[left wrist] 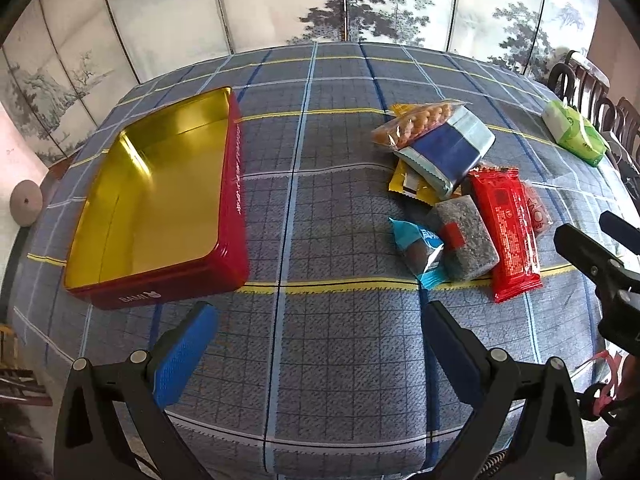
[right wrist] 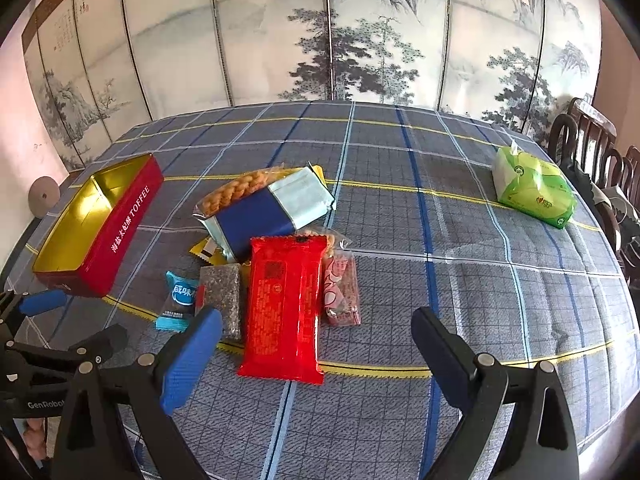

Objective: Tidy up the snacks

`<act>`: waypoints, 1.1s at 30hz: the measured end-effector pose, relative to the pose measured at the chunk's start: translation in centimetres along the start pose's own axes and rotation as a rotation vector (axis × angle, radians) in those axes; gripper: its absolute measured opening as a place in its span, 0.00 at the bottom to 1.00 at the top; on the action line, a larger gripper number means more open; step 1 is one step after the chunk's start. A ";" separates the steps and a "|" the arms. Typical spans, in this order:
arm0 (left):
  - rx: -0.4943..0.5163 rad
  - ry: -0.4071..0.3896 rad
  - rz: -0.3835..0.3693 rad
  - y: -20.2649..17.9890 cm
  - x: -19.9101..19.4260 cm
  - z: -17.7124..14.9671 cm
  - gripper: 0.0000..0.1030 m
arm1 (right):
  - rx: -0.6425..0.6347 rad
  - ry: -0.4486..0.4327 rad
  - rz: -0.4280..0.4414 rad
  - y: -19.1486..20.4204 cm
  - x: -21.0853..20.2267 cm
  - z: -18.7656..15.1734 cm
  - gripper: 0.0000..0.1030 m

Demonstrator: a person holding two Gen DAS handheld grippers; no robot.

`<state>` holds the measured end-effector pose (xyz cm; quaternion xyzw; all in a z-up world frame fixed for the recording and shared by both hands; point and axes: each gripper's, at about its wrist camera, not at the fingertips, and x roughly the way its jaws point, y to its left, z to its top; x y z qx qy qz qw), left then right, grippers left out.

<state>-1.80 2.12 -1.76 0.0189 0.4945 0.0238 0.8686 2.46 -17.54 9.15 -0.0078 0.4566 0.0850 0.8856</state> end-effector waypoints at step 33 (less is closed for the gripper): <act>-0.003 0.000 -0.001 0.0 -0.7 0.0 0.99 | 0.008 -0.011 0.009 -0.4 -0.3 -0.1 0.94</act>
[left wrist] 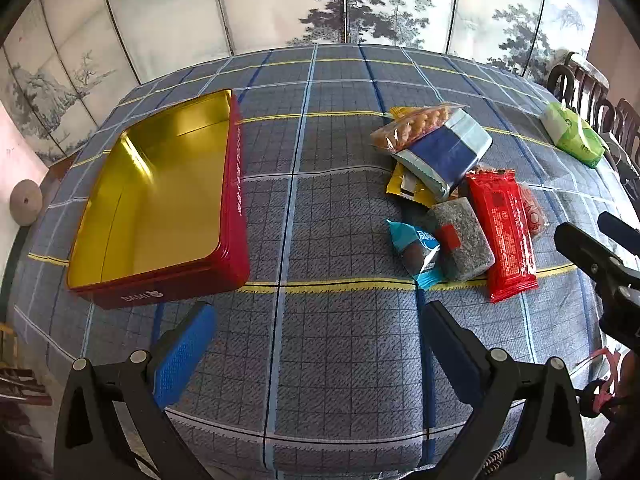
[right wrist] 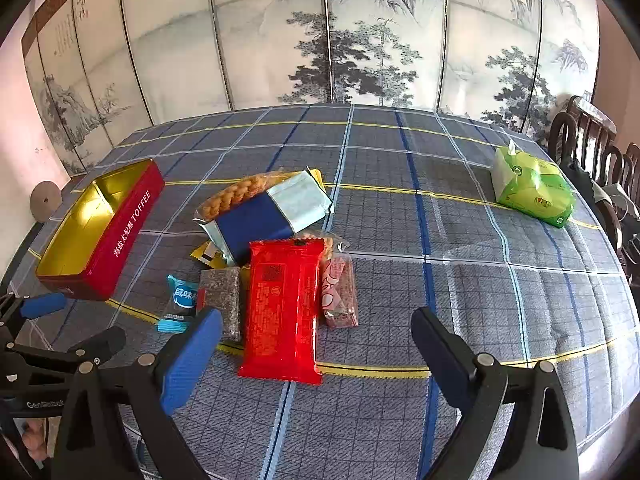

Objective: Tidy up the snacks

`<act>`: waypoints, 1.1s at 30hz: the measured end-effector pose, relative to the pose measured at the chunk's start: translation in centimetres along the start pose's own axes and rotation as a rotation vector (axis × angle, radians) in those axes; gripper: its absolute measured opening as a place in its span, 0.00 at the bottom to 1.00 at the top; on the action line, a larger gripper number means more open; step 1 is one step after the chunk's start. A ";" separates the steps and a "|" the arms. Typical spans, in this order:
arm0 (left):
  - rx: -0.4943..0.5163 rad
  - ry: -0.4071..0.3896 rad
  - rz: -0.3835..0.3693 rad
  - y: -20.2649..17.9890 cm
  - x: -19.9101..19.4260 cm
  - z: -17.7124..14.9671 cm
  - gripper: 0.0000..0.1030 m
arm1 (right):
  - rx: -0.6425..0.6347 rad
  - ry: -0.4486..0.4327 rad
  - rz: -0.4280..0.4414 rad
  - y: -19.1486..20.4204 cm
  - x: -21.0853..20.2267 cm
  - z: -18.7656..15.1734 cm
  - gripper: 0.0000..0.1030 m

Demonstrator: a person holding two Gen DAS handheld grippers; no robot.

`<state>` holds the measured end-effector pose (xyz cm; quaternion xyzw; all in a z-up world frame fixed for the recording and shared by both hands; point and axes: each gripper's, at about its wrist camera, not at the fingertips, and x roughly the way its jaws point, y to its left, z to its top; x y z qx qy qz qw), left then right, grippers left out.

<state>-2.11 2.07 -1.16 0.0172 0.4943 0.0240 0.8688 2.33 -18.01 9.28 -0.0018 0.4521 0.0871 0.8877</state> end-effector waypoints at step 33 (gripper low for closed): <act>0.034 0.050 -0.045 -1.6 2.9 1.0 0.89 | -0.011 0.088 0.021 -2.7 6.1 0.9 0.39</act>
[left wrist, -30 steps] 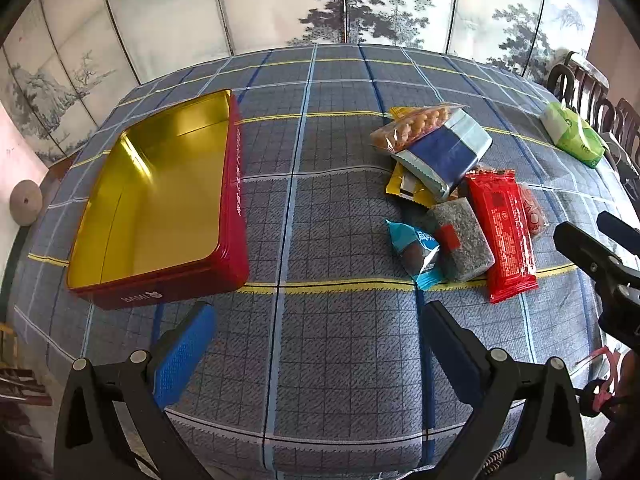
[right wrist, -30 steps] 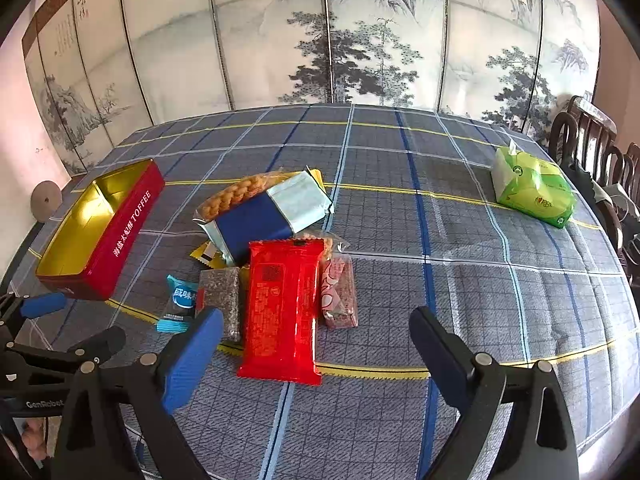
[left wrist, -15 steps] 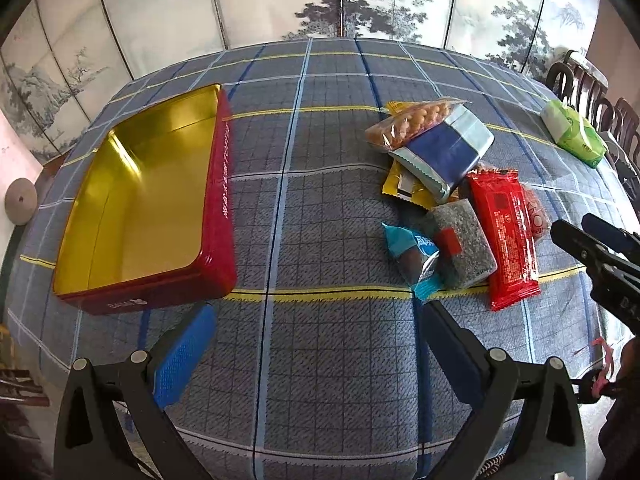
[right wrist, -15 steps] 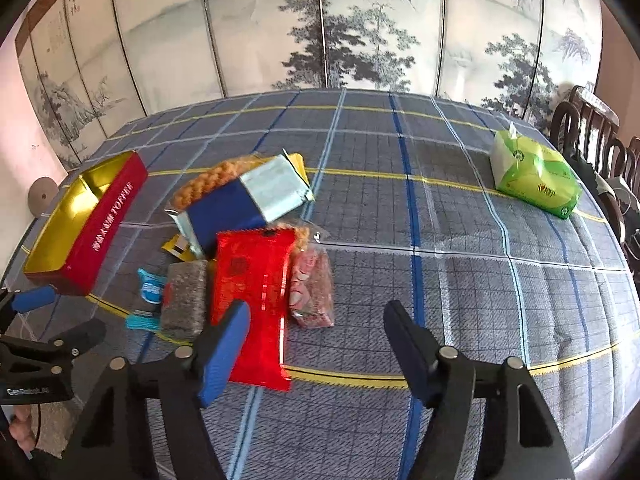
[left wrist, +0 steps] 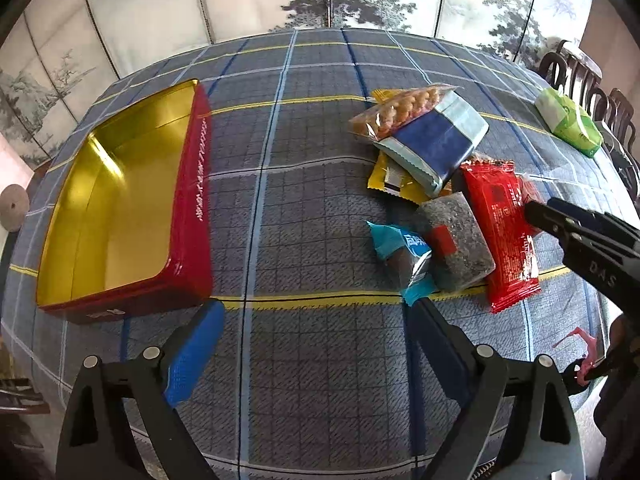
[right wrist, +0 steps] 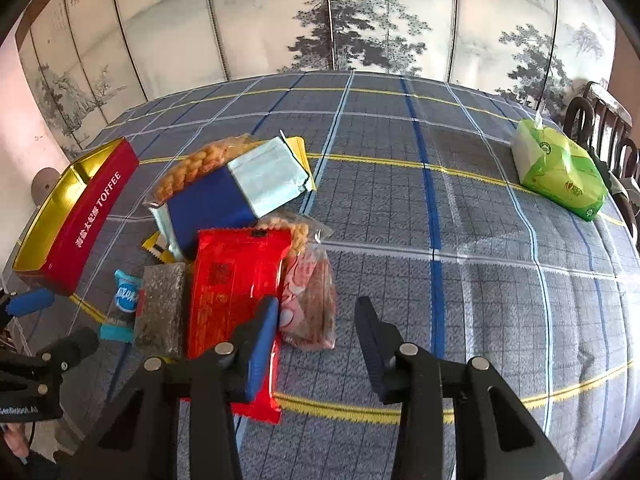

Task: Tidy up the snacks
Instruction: 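Grasp the teal snack packet with the left gripper while the right gripper grasps the pink-printed bag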

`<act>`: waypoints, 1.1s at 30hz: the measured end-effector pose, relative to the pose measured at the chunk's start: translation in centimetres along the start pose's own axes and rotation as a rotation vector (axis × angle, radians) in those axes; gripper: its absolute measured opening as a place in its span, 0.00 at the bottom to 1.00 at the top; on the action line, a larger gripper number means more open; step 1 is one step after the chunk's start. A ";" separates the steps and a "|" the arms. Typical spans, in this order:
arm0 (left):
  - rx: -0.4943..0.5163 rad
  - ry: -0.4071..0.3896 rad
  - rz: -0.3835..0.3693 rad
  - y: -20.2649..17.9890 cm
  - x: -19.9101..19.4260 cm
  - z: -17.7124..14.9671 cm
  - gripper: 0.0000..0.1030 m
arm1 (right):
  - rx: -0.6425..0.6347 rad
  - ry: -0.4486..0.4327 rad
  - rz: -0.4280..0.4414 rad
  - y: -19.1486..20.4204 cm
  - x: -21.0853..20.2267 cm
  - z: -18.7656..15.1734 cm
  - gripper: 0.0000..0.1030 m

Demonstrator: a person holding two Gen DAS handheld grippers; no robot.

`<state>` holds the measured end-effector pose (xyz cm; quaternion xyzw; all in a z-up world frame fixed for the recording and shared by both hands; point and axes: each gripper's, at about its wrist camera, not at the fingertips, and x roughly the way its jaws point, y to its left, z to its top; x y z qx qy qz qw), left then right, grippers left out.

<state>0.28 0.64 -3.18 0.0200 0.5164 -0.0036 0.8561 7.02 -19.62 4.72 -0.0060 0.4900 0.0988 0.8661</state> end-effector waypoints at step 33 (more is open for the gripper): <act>-0.004 0.031 -0.106 -2.2 2.7 2.8 0.62 | 0.048 -0.017 -0.030 -3.6 1.4 -0.5 0.23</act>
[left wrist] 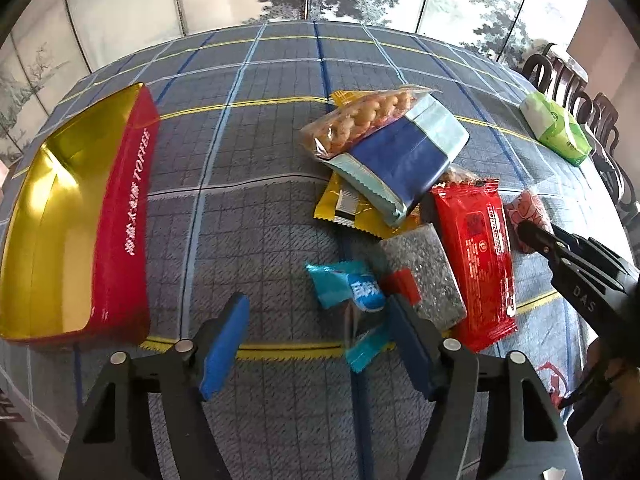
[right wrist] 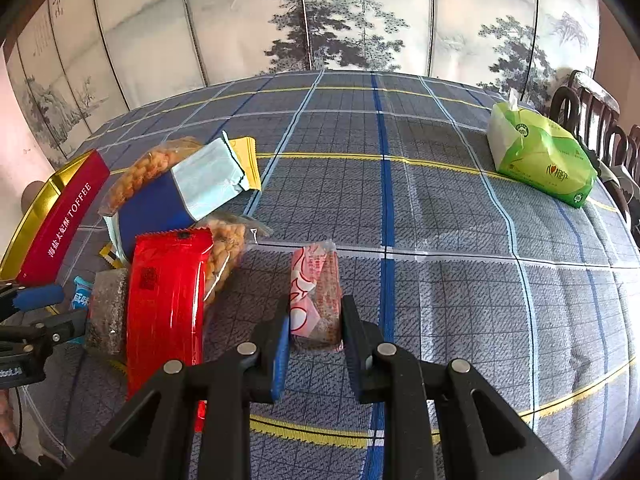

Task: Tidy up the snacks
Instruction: 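Grasp the teal snack packet with the left gripper while the right gripper grasps the pink-printed bag, then carry the teal packet with the left gripper over the gold tin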

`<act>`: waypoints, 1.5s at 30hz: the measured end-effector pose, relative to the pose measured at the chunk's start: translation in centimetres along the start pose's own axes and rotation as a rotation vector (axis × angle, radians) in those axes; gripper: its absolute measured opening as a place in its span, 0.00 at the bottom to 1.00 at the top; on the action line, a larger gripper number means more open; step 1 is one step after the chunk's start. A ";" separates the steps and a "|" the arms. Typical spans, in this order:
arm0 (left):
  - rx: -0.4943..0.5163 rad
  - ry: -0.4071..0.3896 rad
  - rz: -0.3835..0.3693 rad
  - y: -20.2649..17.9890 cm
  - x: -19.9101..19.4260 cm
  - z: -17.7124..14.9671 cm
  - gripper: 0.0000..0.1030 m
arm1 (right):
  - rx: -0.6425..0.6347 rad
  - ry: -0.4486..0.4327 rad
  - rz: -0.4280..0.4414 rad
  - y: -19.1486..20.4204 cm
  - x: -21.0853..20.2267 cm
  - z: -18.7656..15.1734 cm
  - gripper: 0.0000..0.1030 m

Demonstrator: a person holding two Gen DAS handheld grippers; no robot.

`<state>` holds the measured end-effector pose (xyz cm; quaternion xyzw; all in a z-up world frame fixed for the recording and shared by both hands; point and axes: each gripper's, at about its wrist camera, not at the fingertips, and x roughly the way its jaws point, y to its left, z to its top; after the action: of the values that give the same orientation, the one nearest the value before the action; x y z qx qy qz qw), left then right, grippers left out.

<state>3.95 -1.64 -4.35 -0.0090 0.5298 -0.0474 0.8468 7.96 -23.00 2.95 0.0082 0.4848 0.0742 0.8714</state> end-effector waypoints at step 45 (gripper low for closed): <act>-0.162 -0.141 0.136 12.8 -5.5 2.5 0.25 | 0.037 0.039 -0.058 0.7 0.1 0.2 0.23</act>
<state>4.70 11.52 0.87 -0.0448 0.4702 0.0541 0.8797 8.12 -22.23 3.05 0.0085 0.5029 0.0401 0.8634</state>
